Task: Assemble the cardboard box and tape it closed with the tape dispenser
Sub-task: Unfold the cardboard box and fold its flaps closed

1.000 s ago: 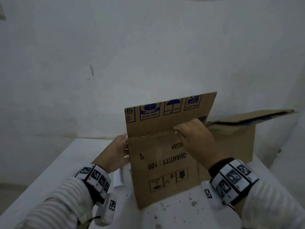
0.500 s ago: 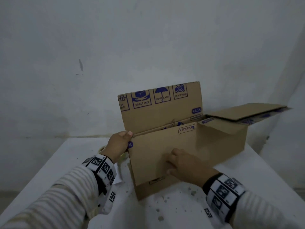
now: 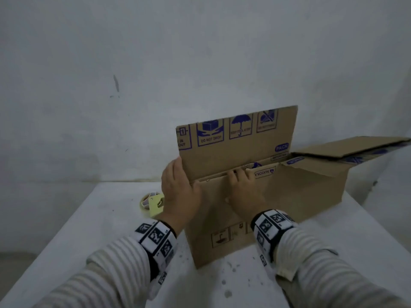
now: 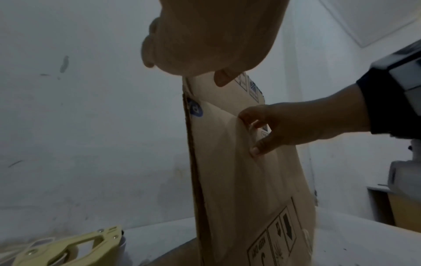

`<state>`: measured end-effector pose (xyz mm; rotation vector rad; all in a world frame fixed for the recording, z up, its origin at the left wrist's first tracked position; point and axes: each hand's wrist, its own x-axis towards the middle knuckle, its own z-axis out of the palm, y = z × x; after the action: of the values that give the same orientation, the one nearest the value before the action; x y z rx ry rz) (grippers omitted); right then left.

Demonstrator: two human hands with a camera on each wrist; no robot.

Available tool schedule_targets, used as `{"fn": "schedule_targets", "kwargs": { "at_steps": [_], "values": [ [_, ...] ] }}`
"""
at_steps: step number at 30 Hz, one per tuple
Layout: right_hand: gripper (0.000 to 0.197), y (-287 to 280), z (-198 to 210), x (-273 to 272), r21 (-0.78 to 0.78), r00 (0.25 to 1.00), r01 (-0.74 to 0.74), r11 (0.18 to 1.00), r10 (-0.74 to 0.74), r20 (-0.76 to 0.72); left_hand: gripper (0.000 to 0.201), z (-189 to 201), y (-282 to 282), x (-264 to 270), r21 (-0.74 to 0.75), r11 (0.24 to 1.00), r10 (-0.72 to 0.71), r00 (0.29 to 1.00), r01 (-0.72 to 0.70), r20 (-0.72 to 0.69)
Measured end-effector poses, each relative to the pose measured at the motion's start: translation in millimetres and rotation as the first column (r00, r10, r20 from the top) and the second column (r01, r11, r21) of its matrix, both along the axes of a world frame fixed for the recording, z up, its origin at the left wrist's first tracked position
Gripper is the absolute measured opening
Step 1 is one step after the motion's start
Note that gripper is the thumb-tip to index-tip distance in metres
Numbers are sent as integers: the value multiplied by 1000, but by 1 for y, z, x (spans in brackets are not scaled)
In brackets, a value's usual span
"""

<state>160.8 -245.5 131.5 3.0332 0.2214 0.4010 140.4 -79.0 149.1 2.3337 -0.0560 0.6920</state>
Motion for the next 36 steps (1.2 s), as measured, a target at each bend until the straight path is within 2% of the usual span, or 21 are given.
{"fn": "schedule_targets", "kwargs": {
  "at_steps": [2,4,6,7,9,12,14,16,18,23,25,27,30,34,36],
  "values": [
    [81,-2,-1,-1,15,1000,-9,1000,9,4,79,-2,-9,-2,50,999,18,999,-20,47],
    [80,-4,-2,-1,37,1000,-11,999,11,-4,82,-6,-19,-2,100,994,28,987,-44,159],
    [69,-3,-3,1,36,999,-23,999,24,-23,82,-7,-36,-3,158,986,12,980,-45,199],
    [61,-4,-3,2,22,999,-32,999,33,-36,82,-7,-45,-3,200,979,0,983,-37,183],
    [61,-7,-4,4,25,995,-67,997,69,-66,82,-3,-60,-3,307,951,-9,993,-27,114],
    [54,-18,4,-5,24,985,-175,984,175,2,74,0,-72,5,478,876,3,993,55,-120],
    [58,-27,12,-13,50,963,-267,962,265,43,66,-1,-79,11,535,836,-10,978,122,-207],
    [61,-40,21,-20,138,952,-297,945,304,-32,61,-5,-88,15,534,833,-7,968,144,-251],
    [61,-54,28,-22,191,961,-228,955,253,-116,57,-8,-96,20,533,839,30,970,108,-243],
    [56,-99,50,-28,184,996,55,981,-43,-73,53,-12,-103,27,621,783,148,981,-38,-126],
    [61,-116,53,-30,195,985,126,973,-100,-141,51,-14,-107,29,620,781,164,981,-67,-100],
    [68,-128,48,-31,262,963,169,950,-103,-250,48,-14,-113,28,586,805,184,978,-93,-98],
    [73,-146,38,-28,447,924,250,859,-73,-377,45,-12,-128,25,515,844,228,969,-147,-98],
    [70,-175,21,-15,578,926,259,774,-30,-376,45,-10,-147,25,490,852,266,958,-184,-104],
    [71,-190,15,-6,603,931,238,761,-2,-365,44,-10,-158,28,486,857,243,965,-168,-96]
  ]
}}
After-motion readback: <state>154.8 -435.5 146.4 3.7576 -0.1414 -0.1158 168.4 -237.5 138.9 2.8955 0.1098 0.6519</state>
